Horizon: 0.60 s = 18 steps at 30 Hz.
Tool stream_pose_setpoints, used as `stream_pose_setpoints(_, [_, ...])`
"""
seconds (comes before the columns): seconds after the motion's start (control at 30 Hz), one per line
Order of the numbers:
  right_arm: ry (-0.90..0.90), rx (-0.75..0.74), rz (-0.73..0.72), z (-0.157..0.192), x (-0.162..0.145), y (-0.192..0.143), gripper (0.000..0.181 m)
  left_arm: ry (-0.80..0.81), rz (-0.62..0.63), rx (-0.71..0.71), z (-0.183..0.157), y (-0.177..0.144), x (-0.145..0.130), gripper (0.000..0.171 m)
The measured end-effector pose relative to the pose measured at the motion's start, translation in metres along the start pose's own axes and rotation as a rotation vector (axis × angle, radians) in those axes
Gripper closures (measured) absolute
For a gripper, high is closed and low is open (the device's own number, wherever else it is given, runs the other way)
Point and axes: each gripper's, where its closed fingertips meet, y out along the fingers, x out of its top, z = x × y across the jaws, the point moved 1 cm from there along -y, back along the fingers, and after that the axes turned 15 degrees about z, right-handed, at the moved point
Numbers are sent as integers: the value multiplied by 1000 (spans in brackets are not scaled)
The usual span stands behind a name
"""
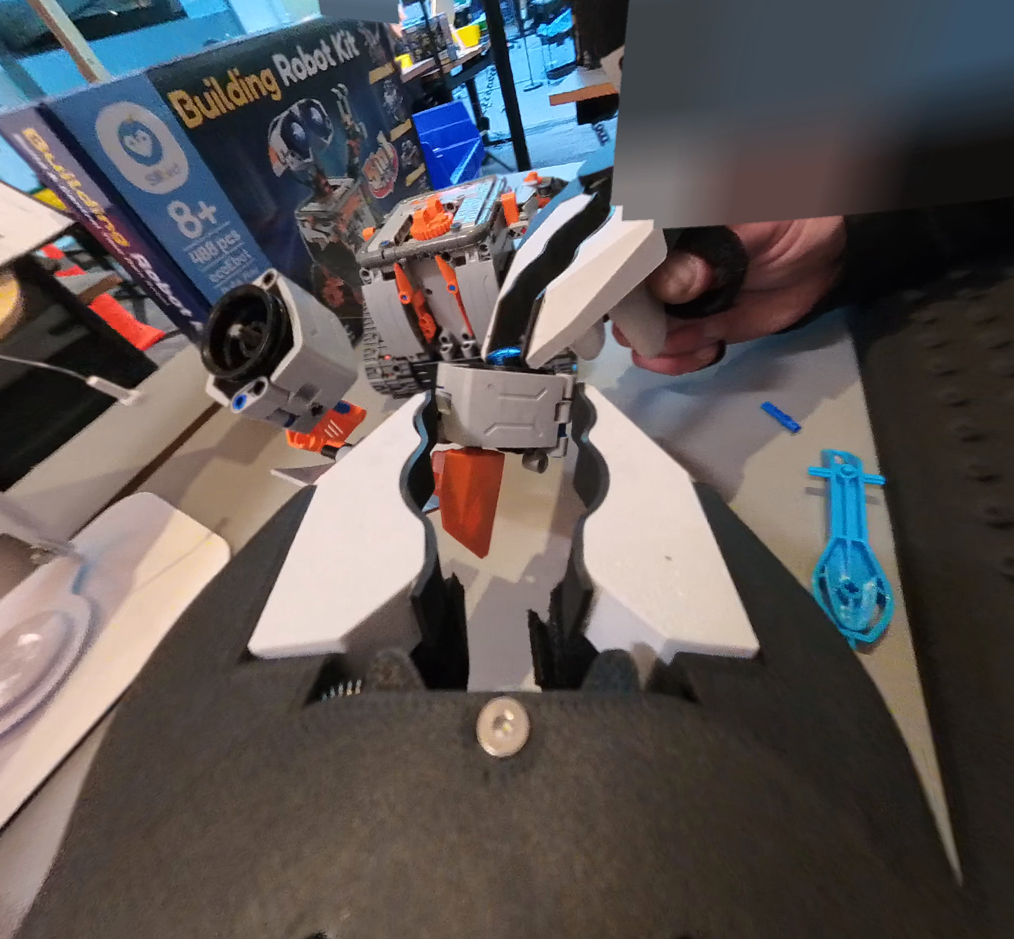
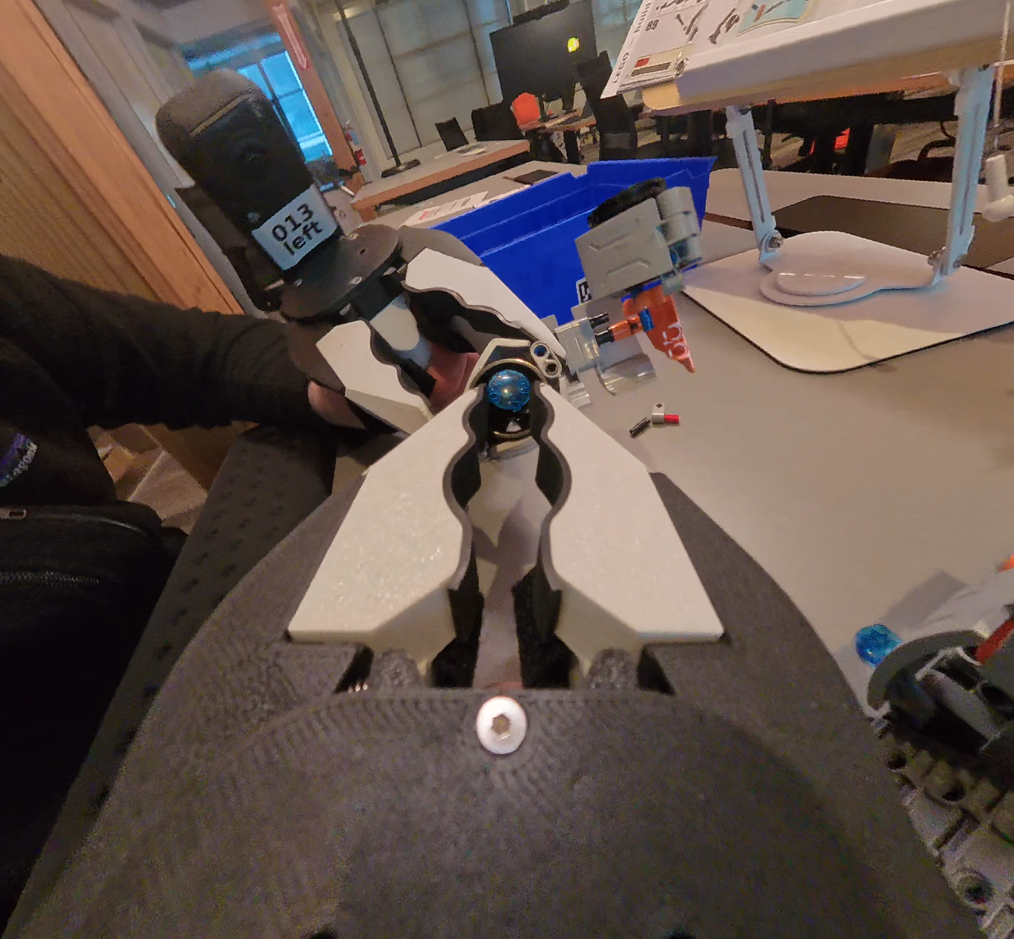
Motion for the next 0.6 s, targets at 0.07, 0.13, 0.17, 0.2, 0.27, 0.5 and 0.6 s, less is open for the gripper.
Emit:
stream_pose_setpoints(0.07, [7, -1, -26, -1, 3, -1, 169, 26, 8, 42, 2, 0, 3, 126])
stream_pose_setpoints(0.13, [-3, -15, -43, -1, 5, -2, 169, 11, 3, 42, 4, -1, 5, 126])
stream_pose_setpoints(0.17, [-9, -23, -46, -2, 6, -2, 168, 3, 2, 39, 4, -1, 5, 126])
stream_pose_setpoints(0.2, [-17, -28, -47, -2, 6, -2, 168, 3, -1, 40, 5, -1, 6, 126])
stream_pose_setpoints(0.27, [-44, -42, -40, -2, 8, -3, 168, 0, -9, 37, 5, -1, 7, 125])
stream_pose_setpoints(0.5, [-104, -40, -9, 2, 11, -5, 168, 10, -25, 39, 5, -4, 9, 125])
stream_pose_setpoints(0.6, [-128, -37, 9, 3, 11, -7, 168, 13, -30, 34, 4, -4, 10, 125])
